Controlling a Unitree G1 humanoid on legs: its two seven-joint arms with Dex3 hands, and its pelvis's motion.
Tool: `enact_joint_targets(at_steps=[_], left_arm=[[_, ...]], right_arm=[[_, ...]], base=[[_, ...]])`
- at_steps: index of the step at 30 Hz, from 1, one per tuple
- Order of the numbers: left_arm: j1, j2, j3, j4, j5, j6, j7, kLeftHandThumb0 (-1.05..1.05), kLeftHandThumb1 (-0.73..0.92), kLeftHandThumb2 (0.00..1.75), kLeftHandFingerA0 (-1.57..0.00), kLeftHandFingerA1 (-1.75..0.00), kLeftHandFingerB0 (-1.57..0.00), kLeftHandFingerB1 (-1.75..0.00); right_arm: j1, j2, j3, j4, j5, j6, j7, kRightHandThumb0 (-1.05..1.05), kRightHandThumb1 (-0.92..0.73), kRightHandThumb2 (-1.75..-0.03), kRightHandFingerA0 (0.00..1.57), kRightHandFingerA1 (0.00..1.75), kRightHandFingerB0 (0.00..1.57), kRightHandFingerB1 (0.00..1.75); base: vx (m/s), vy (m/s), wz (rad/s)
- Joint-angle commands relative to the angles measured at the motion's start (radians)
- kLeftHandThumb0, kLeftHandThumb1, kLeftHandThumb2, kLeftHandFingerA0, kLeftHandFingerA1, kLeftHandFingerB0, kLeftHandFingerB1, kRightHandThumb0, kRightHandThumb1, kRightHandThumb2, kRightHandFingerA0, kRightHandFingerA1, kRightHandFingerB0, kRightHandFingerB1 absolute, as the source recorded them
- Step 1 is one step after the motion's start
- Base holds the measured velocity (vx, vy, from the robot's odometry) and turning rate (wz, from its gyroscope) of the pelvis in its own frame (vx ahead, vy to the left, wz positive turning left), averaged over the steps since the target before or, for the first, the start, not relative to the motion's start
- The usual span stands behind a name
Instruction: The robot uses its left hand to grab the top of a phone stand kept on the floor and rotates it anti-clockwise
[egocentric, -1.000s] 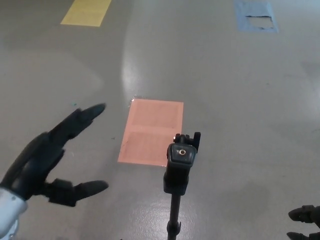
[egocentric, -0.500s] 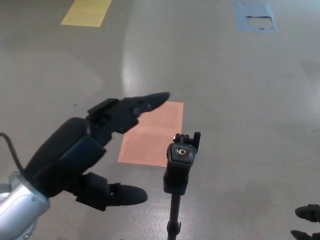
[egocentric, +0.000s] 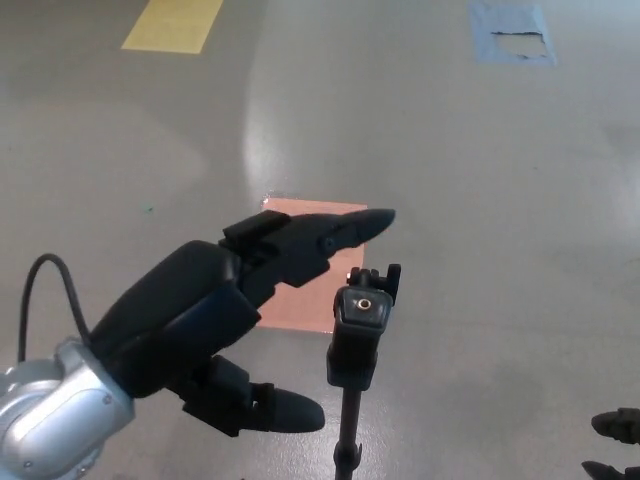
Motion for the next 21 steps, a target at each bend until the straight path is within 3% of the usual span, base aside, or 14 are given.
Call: enact_joint_targets(at_steps=[1,4,5,8,9,13,14,18,19,21], left_arm=[[-0.015,-0.007,-0.026,-0.003,0.054,0.037,-0.018,-0.58,0.43,0.54,-0.11,-0.28,0.00,-0.23],[-0.028,-0.011,-0.041,0.002,0.065,0.050,-0.024,-0.56,0.43,0.55,-0.10,-0.28,0.00,-0.25],[-0.034,-0.016,-0.047,0.007,0.070,0.048,-0.021,-0.59,0.38,0.70,-0.09,-0.33,-0.04,-0.26],[-0.056,-0.031,-0.068,0.033,0.107,0.020,0.001,-0.62,0.39,0.69,-0.09,-0.37,-0.07,-0.30],[-0.066,-0.039,-0.078,0.045,0.127,0.010,0.012,-0.32,0.21,0.82,0.00,-0.48,0.00,-0.49],[-0.086,-0.057,-0.092,0.076,0.157,-0.018,0.036,-0.32,0.22,0.82,0.00,-0.48,0.00,-0.48],[-0.092,-0.064,-0.095,0.086,0.160,-0.024,0.043,-0.56,0.45,0.54,-0.19,-0.31,-0.16,-0.30],[-0.107,-0.084,-0.101,0.110,0.173,-0.039,0.063,-0.55,0.46,0.54,-0.21,-0.31,-0.19,-0.30],[-0.110,-0.091,-0.101,0.115,0.179,-0.042,0.069,-0.28,0.27,0.85,-0.06,-0.50,-0.06,-0.49],[-0.112,-0.094,-0.101,0.118,0.181,-0.043,0.071,-0.28,0.27,0.85,-0.06,-0.50,-0.06,-0.49]], right_arm=[[0.008,-0.016,-0.001,0.005,0.001,-0.002,-0.003,-0.42,-0.62,-0.85,0.35,0.52,0.00,0.20],[0.007,-0.015,-0.002,0.004,0.002,-0.005,0.004,-0.43,-0.63,-0.85,0.34,0.52,0.00,0.19],[0.005,-0.015,0.002,0.004,-0.002,-0.005,0.003,-0.44,-0.62,-0.86,0.34,0.52,0.00,0.20],[0.001,-0.015,-0.001,0.005,0.002,0.001,0.006,-0.43,-0.62,-0.85,0.34,0.52,0.00,0.19],[0.000,-0.014,-0.001,0.005,0.003,0.003,0.007,-0.44,-0.62,-0.85,0.37,0.52,0.01,0.19],[-0.001,-0.013,-0.001,0.004,0.004,-0.001,0.015,-0.43,-0.61,-0.85,0.34,0.52,0.00,0.18],[-0.003,-0.013,0.000,0.004,0.003,0.004,0.015,-0.43,-0.61,-0.85,0.31,0.51,0.00,0.18],[-0.006,-0.015,0.006,0.005,-0.004,0.008,0.013,-0.44,-0.62,-0.85,0.32,0.51,0.00,0.18],[-0.006,-0.015,0.009,0.005,-0.007,0.006,0.012,-0.43,-0.62,-0.85,0.33,0.51,0.00,0.18],[-0.007,-0.014,0.009,0.006,-0.006,0.005,0.012,-0.43,-0.62,-0.85,0.33,0.51,0.00,0.18]], base=[[0.00,0.000,0.00],[0.00,0.000,0.00],[0.00,0.000,0.00],[0.00,0.000,0.00],[0.00,0.000,0.00],[0.00,0.000,0.00],[0.00,0.000,0.00],[0.00,0.000,0.00],[0.00,0.000,0.00],[0.00,0.000,0.00]])
